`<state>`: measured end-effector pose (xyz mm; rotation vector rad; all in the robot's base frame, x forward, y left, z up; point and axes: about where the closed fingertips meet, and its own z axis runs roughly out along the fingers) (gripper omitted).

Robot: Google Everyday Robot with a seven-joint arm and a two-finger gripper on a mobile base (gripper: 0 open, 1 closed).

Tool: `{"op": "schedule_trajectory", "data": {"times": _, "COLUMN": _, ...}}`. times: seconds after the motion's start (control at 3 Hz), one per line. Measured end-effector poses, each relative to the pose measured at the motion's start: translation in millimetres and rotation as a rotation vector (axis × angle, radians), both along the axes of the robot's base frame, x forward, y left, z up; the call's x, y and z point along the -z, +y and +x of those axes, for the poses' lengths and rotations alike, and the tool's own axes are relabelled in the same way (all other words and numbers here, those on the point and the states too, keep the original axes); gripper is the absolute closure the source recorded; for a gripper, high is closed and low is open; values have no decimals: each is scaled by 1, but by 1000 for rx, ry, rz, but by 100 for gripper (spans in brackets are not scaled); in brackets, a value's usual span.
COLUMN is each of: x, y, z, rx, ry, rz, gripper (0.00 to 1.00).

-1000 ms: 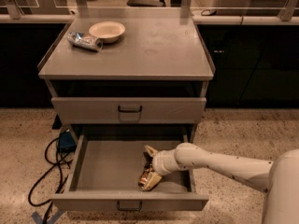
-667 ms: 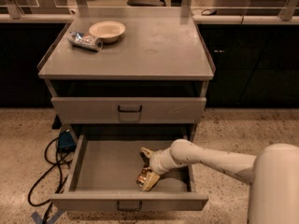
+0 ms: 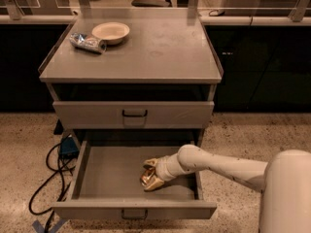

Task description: Pick orange can from middle drawer and place on counter

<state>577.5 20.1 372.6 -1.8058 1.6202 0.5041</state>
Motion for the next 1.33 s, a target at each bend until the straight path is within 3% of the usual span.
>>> {"op": "schedule_trajectory", "data": {"times": 0.67, "x": 0, "y": 0, "z": 0, "rx": 0, "ry": 0, "rz": 0, "gripper": 82}}
{"op": "schedule_trajectory", "data": {"times": 1.0, "x": -9, "y": -1, "z": -7, "rx": 21, "ry": -14, "rz": -4, "gripper": 100}}
{"op": "schedule_trajectory", "data": {"times": 1.33, "x": -44, "y": -19, "z": -18, "rx": 113, "ry": -69, "rz": -13, "gripper": 100}}
